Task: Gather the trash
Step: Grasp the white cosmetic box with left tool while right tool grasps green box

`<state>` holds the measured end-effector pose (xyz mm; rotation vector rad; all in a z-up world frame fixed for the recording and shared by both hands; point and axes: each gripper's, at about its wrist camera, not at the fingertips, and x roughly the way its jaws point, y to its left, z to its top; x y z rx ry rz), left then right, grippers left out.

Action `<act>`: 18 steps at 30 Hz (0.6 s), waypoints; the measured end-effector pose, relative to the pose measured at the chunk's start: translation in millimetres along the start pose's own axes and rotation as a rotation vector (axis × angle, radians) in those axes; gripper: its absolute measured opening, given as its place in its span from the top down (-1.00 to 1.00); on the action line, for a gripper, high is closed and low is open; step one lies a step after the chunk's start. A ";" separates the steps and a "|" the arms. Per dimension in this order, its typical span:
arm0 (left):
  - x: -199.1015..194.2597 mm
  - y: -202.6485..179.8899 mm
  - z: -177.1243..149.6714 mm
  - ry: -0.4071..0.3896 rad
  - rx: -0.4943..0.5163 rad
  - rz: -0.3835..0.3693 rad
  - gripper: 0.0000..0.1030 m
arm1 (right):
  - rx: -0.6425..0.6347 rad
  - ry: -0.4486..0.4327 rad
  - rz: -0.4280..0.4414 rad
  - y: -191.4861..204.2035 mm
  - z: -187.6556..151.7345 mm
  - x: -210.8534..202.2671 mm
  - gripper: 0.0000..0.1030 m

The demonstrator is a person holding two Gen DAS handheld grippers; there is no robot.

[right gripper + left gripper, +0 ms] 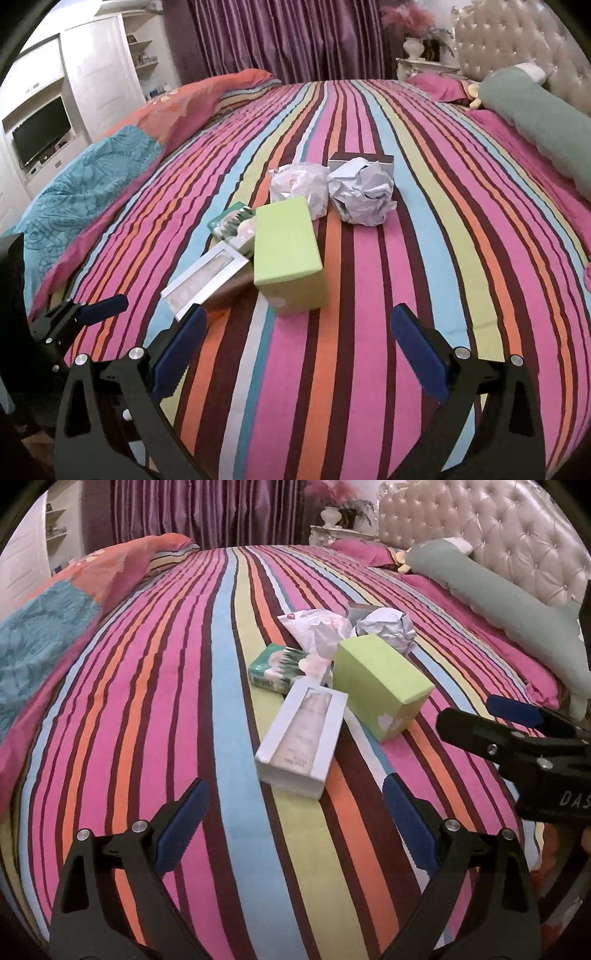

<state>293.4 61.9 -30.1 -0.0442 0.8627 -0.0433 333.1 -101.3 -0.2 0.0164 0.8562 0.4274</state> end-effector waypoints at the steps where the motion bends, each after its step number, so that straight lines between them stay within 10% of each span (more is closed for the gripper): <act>1: 5.0 1.1 3.2 0.007 0.000 -0.001 -0.79 | 0.000 0.008 0.003 0.3 2.1 4.4 -0.85; 18: 55.6 6.8 34.4 0.056 -0.031 0.010 -0.79 | -0.070 0.096 -0.062 10.7 28.0 66.3 -0.84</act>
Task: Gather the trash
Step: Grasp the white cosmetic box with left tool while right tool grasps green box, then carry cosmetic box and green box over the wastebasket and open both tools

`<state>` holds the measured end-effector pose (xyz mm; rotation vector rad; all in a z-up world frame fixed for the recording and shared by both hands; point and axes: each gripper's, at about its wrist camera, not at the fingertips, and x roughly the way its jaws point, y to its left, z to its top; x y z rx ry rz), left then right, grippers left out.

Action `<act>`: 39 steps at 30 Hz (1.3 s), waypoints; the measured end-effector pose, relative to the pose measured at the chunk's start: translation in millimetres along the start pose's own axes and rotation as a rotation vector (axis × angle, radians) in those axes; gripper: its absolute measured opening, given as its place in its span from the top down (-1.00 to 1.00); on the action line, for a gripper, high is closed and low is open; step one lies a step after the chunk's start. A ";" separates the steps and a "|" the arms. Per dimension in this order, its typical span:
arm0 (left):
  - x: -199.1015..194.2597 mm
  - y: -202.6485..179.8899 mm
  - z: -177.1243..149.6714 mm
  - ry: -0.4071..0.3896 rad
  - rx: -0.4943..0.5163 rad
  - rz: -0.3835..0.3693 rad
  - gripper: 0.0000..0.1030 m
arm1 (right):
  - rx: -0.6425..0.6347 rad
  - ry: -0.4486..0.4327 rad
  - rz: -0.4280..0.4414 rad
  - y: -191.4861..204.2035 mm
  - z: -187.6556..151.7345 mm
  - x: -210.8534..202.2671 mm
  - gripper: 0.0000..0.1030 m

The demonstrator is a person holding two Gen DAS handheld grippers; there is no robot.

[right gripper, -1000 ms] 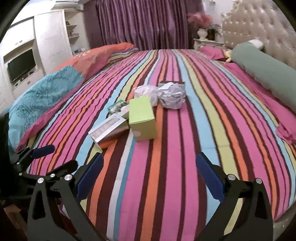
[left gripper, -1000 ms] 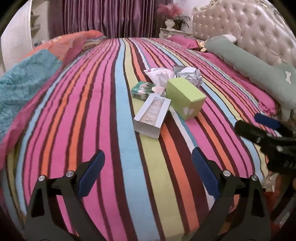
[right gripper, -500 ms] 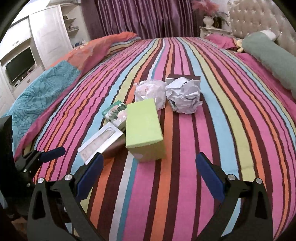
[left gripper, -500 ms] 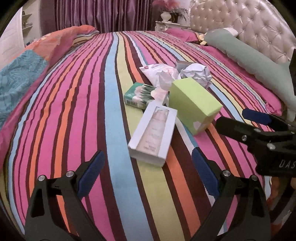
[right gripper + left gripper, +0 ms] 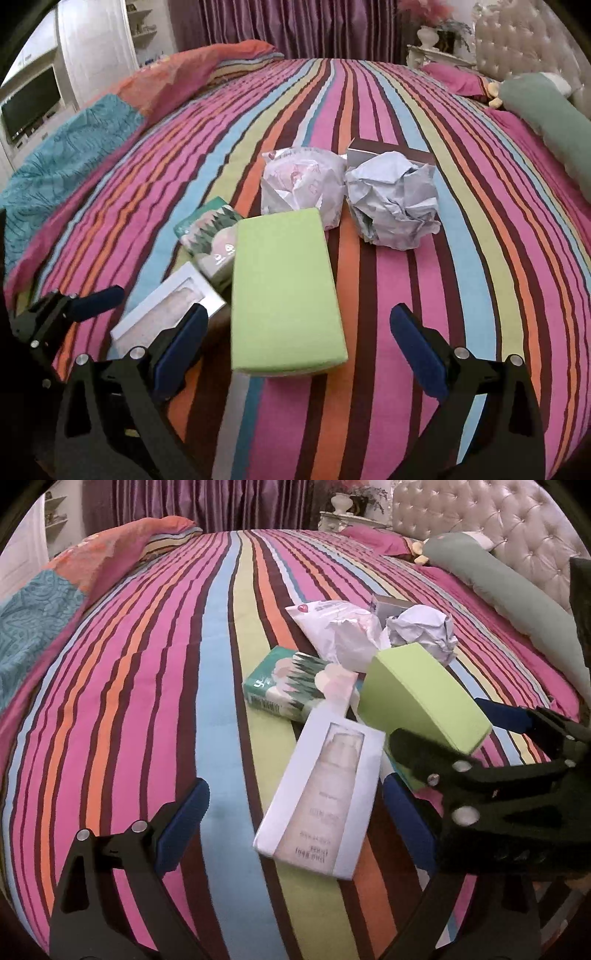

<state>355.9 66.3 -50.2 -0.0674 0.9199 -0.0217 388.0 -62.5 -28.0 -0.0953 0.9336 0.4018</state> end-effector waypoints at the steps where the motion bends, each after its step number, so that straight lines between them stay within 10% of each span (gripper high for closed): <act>1: 2.2 -1.0 1.2 0.004 0.004 0.005 -0.79 | -0.002 0.004 -0.004 -0.5 0.4 2.1 -0.83; 6: 13.7 -3.8 2.5 0.030 0.008 0.008 -0.60 | 0.034 0.025 0.009 -7.6 3.3 12.2 -0.66; 9: 16.7 -4.4 0.2 0.042 -0.003 0.020 0.05 | 0.057 0.073 0.060 -12.8 3.5 18.8 0.04; 39: -99.8 -0.9 -111.1 -0.028 -0.110 -0.061 0.05 | 0.360 -0.017 0.136 -71.0 -120.8 -110.8 0.04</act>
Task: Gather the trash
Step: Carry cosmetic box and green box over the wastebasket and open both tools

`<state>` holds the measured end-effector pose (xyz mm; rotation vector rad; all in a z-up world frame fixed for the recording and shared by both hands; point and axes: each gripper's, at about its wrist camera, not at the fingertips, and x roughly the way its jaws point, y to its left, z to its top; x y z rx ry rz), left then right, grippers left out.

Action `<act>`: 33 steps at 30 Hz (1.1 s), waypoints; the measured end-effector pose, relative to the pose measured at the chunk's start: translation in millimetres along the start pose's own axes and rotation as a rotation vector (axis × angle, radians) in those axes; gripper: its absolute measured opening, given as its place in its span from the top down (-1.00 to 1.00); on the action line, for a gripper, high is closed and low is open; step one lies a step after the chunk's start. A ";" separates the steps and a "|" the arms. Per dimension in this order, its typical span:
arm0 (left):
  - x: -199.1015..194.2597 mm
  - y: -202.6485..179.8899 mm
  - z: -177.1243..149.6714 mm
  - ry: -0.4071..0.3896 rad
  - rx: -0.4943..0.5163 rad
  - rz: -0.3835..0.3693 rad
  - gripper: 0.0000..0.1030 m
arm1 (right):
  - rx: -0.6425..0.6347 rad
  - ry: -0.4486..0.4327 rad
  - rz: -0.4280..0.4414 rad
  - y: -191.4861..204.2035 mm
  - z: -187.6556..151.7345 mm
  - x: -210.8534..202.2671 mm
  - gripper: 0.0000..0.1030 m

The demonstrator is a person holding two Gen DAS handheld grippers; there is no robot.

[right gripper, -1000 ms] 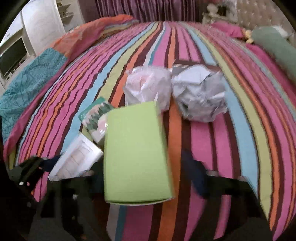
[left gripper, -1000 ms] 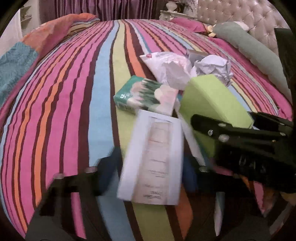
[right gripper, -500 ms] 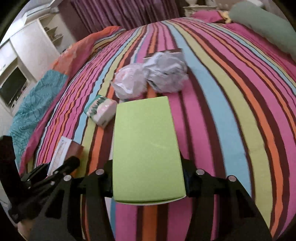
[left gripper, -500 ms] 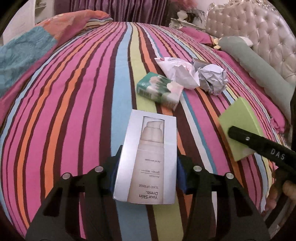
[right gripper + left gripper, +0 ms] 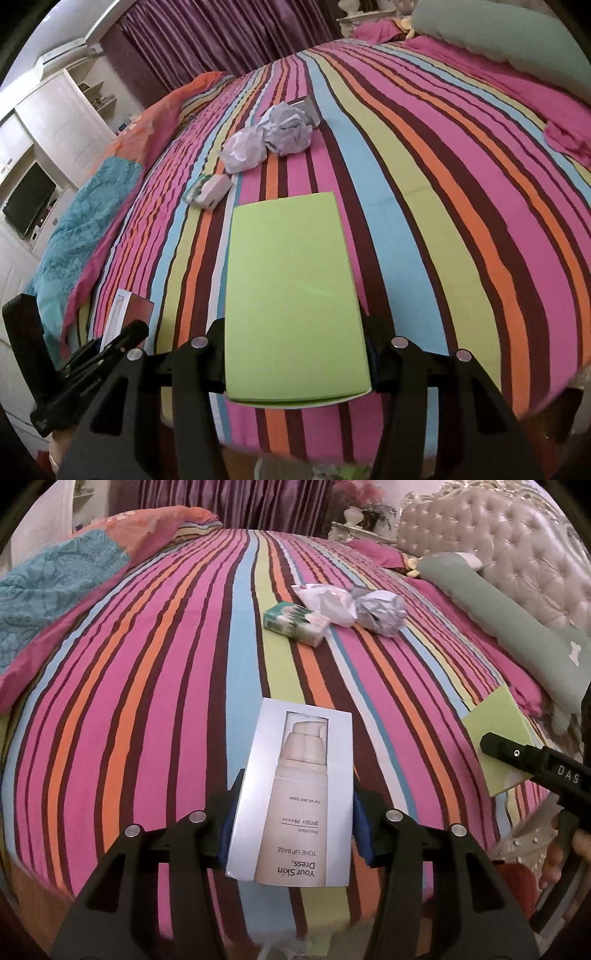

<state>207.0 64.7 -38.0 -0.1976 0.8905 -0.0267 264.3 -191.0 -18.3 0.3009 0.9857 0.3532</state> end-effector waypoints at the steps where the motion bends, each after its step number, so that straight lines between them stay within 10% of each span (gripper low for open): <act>1: -4.5 -1.2 -5.8 -0.003 0.002 -0.002 0.05 | 0.001 -0.003 0.002 0.4 -5.5 -4.9 0.04; 15: -49.0 -39.8 -95.4 0.042 0.081 -0.059 0.04 | 0.006 0.019 0.043 12.0 -83.0 -44.1 0.04; 33: 4.0 -51.2 -184.5 0.368 0.068 -0.140 0.04 | 0.002 0.287 -0.057 7.4 -172.4 0.3 0.05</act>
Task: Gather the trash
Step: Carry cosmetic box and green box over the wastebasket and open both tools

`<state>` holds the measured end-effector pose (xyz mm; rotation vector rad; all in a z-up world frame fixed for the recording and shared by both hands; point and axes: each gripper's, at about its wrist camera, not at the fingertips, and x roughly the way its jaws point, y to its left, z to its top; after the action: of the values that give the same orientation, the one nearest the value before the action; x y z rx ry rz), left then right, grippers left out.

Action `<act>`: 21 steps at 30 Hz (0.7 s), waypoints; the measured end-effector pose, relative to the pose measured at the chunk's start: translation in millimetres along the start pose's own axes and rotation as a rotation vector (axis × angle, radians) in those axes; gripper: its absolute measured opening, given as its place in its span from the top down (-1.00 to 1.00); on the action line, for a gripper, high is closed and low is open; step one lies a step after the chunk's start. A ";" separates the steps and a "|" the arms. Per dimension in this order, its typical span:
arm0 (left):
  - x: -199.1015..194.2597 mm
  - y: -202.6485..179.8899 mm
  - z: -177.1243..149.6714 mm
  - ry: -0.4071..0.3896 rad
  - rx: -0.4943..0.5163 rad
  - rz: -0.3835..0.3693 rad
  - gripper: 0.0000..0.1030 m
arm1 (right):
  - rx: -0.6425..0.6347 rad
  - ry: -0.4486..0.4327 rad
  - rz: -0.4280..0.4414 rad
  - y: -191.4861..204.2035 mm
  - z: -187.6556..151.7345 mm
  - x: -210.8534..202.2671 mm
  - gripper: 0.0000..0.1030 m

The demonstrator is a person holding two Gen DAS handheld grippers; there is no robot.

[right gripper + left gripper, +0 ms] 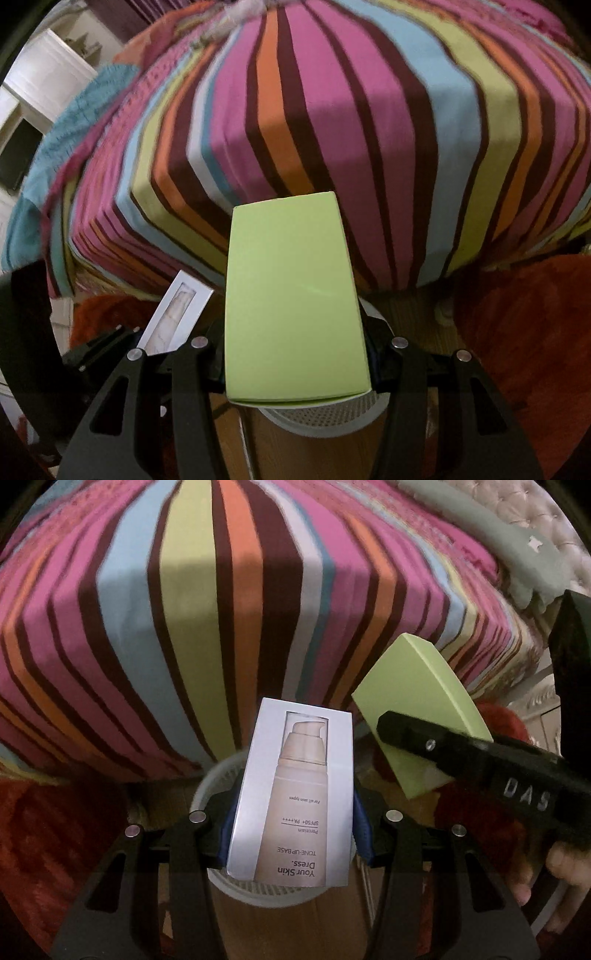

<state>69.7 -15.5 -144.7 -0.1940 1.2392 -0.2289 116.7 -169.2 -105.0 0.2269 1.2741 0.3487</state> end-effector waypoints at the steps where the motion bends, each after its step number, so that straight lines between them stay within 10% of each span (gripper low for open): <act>1: 6.9 0.9 -1.3 0.027 -0.006 0.001 0.05 | 0.002 0.021 -0.003 -0.2 -2.0 5.6 0.05; 21: 70.0 37.7 -16.1 0.299 -0.197 -0.009 0.04 | 0.210 0.341 0.037 -26.5 -16.0 86.2 0.04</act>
<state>78.4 1.0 -223.6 -0.3446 1.5593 -0.1464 126.4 -161.6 -195.8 0.3820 1.6467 0.2923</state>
